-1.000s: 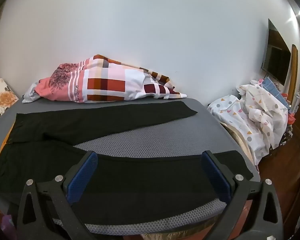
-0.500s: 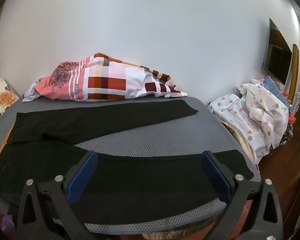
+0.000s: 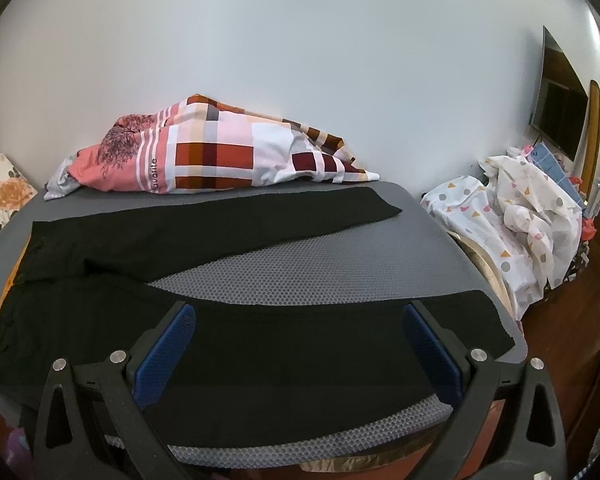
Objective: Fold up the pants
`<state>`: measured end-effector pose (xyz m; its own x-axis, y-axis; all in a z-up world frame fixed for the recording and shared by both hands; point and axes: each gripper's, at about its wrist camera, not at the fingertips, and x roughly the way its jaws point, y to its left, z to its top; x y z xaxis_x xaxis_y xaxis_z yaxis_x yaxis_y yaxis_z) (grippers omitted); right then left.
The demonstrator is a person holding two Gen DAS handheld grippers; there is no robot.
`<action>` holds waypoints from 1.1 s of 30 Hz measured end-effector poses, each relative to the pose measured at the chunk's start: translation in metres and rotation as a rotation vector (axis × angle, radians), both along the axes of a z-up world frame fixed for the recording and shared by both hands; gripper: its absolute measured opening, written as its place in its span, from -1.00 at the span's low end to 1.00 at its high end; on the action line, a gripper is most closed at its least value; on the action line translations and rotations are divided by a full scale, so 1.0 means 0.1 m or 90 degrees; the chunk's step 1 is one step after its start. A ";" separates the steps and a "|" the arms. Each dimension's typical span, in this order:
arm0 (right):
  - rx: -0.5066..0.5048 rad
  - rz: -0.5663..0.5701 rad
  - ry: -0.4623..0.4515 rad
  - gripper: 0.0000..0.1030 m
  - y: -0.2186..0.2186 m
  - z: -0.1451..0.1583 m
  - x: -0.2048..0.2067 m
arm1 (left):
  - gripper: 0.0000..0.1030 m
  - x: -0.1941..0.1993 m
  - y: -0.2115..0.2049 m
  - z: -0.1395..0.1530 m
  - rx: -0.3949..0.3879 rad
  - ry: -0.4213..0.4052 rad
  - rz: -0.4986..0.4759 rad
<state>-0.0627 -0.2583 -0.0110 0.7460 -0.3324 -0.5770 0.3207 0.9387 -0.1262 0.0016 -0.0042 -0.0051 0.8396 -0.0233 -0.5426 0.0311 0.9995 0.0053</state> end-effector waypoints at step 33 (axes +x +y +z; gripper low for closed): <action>-0.013 0.128 0.057 0.98 0.48 -0.02 0.48 | 1.00 0.90 1.13 -0.03 -0.018 0.103 -0.008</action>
